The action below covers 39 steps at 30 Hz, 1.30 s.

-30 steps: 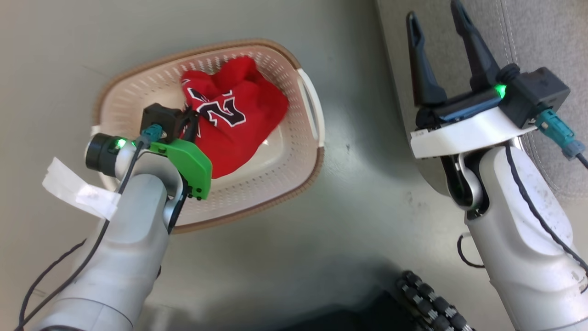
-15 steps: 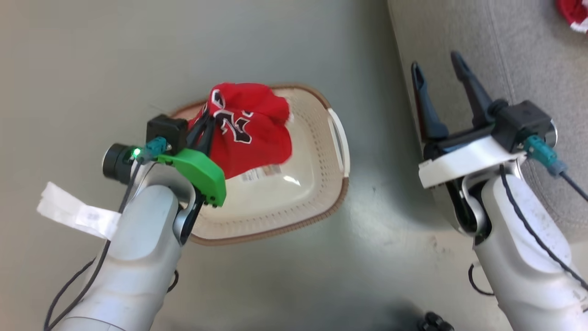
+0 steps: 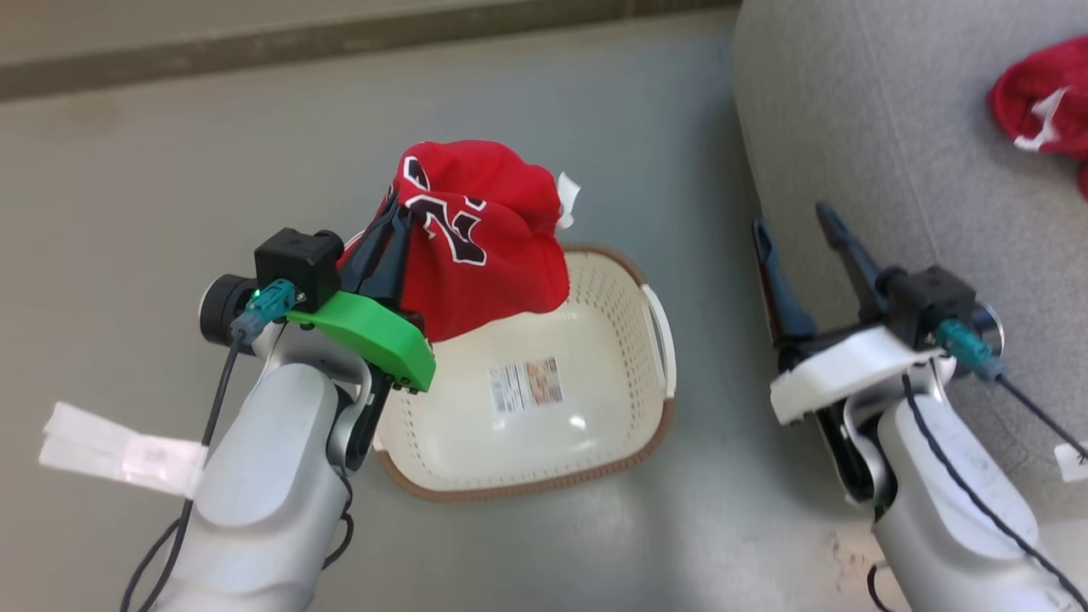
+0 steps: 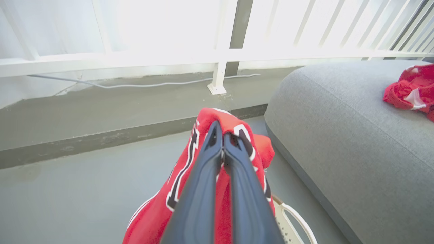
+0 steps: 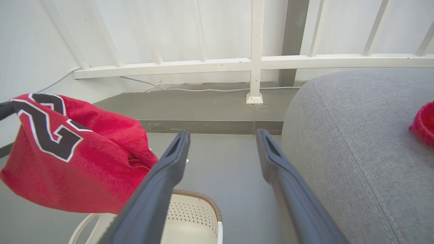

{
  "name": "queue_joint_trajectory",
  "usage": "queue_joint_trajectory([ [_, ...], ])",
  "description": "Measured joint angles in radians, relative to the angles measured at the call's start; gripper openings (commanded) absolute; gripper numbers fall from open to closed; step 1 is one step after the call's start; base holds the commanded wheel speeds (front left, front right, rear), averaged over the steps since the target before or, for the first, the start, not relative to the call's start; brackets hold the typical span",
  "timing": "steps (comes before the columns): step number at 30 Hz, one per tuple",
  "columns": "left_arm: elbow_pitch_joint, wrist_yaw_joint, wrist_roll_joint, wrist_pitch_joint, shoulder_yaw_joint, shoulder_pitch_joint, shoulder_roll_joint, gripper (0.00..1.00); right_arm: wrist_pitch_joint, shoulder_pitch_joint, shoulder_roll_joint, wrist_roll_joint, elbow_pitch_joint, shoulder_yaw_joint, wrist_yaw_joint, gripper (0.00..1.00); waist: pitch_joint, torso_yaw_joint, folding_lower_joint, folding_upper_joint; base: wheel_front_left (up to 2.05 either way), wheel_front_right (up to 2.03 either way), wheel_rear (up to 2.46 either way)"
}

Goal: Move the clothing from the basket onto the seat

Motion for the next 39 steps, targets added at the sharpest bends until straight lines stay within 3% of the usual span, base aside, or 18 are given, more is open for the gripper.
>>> queue_joint_trajectory([
  [20, -0.360, -0.013, -0.018, 0.000, 0.018, 0.144, 0.000, 0.00, 0.010, 0.133, 0.017, 0.017, 0.036, 0.043, 0.009, 1.00, -0.251, 0.040, 0.0000, 0.0000, 0.00, 0.00, 0.00],
  [39, -0.527, -0.019, -0.044, 0.001, -0.047, 0.299, 0.014, 0.00, 0.037, 0.219, 0.032, 0.035, 0.005, 0.066, 0.013, 1.00, -0.341, 0.026, 0.0000, 0.0000, 0.00, 0.00, 0.00],
])
